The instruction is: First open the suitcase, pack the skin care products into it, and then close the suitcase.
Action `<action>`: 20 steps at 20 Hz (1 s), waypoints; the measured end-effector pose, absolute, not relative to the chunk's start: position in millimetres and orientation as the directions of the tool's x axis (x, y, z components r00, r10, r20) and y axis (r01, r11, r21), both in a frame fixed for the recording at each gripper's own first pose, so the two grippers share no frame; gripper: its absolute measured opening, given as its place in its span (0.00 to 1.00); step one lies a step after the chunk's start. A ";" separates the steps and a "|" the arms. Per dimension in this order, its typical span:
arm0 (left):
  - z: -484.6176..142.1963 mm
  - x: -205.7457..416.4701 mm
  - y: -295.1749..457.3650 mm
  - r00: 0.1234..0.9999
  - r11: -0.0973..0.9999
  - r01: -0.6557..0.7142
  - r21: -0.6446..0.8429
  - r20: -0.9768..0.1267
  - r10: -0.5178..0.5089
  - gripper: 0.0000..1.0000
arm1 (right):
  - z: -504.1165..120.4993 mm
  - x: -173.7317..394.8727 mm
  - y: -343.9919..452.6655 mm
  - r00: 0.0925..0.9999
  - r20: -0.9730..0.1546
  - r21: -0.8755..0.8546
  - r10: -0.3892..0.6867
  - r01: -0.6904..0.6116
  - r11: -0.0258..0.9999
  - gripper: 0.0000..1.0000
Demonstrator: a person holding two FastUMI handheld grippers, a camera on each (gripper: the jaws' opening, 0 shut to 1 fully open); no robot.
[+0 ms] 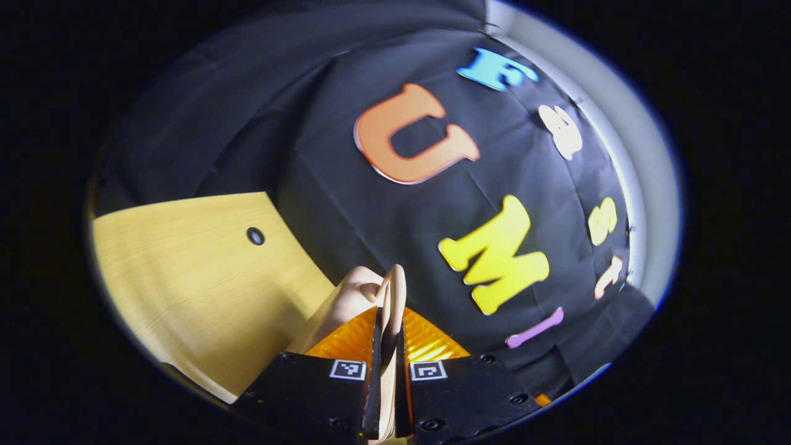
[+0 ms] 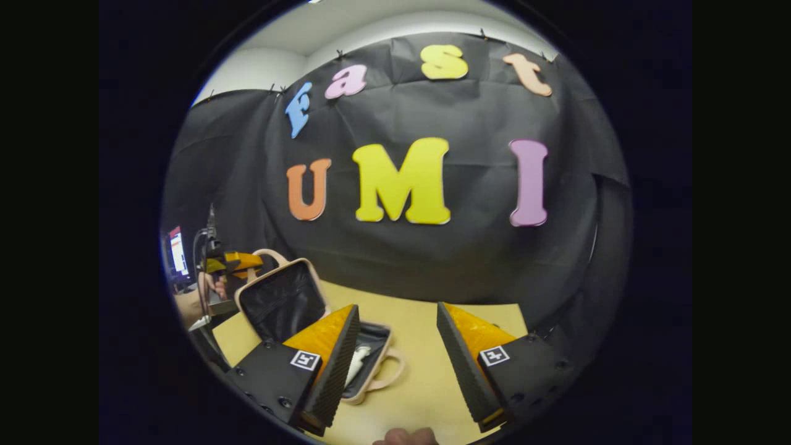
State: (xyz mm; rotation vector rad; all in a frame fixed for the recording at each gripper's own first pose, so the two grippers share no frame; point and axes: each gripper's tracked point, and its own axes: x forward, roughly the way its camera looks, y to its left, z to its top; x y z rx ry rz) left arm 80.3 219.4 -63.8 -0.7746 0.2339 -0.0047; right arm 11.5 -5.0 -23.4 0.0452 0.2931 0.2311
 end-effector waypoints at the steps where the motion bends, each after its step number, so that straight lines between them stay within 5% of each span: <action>1: -61.9 79.5 199.3 0.974 0.766 -0.078 -0.638 -0.212 -0.078 0.12 | -17.5 12.4 -17.4 0.942 -0.255 0.063 0.219 -0.210 0.976 0.75; 11: -131.7 85.6 8.4 0.925 0.930 0.093 -0.356 -0.314 -0.212 0.12 | -16.7 8.4 -106.4 0.956 -0.233 0.049 0.179 -0.172 0.984 0.75; 20: -226.7 90.3 -47.0 0.840 0.986 0.154 -0.056 -0.518 -0.161 0.12 | -50.5 -11.9 -178.4 0.941 -0.329 0.062 0.074 -0.056 0.996 0.75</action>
